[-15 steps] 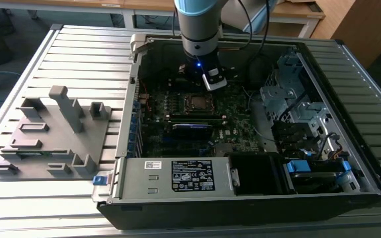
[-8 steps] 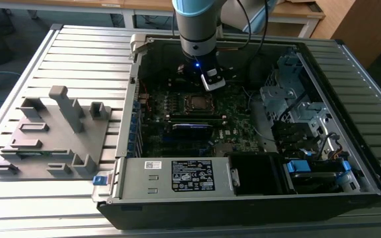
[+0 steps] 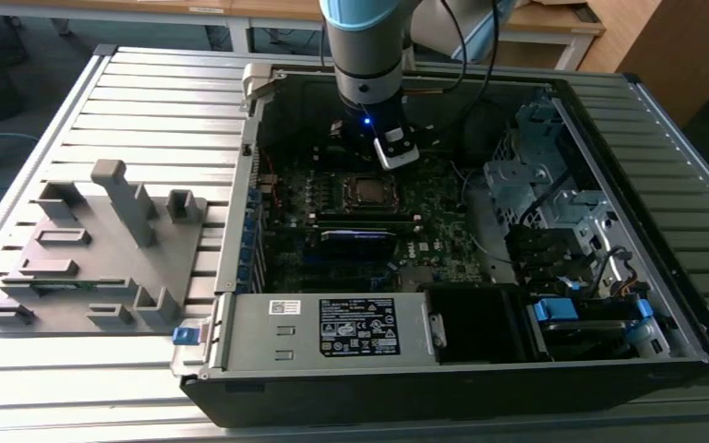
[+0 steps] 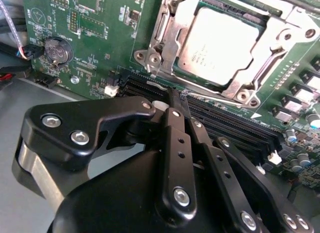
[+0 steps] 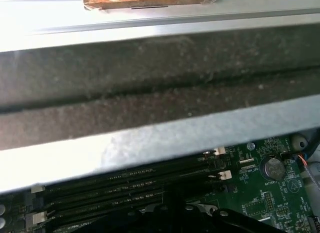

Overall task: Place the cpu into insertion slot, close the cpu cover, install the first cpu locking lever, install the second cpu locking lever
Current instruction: 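Install the first cpu locking lever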

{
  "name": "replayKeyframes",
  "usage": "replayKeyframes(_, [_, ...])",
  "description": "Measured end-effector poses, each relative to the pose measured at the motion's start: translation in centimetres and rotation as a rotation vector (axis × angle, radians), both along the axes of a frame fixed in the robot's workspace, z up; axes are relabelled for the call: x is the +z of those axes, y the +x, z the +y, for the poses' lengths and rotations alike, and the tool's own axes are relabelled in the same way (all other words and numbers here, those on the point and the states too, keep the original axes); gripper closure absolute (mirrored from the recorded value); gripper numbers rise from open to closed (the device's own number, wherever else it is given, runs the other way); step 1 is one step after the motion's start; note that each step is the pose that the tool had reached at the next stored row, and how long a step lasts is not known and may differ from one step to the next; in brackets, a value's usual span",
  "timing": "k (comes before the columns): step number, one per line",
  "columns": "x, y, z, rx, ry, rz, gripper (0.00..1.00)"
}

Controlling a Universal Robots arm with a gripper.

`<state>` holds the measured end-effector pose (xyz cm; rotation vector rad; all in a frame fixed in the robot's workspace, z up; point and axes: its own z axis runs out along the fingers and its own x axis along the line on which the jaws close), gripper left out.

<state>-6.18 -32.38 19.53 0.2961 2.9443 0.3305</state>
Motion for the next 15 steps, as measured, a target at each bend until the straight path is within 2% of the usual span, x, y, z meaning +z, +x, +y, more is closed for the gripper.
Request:
replayKeyframes(3, [-0.03,0.00,0.00,0.000,-0.0156,-0.0049,0.90])
replayKeyframes(7, [-0.12,0.00,-0.01,0.000,-0.0398,-0.0162,0.90])
replayKeyframes(9, [-0.19,0.00,0.00,0.000,-0.0436,-0.0205,0.90])
replayKeyframes(15, [-0.19,0.00,0.00,0.000,-0.0439,-0.0212,0.90])
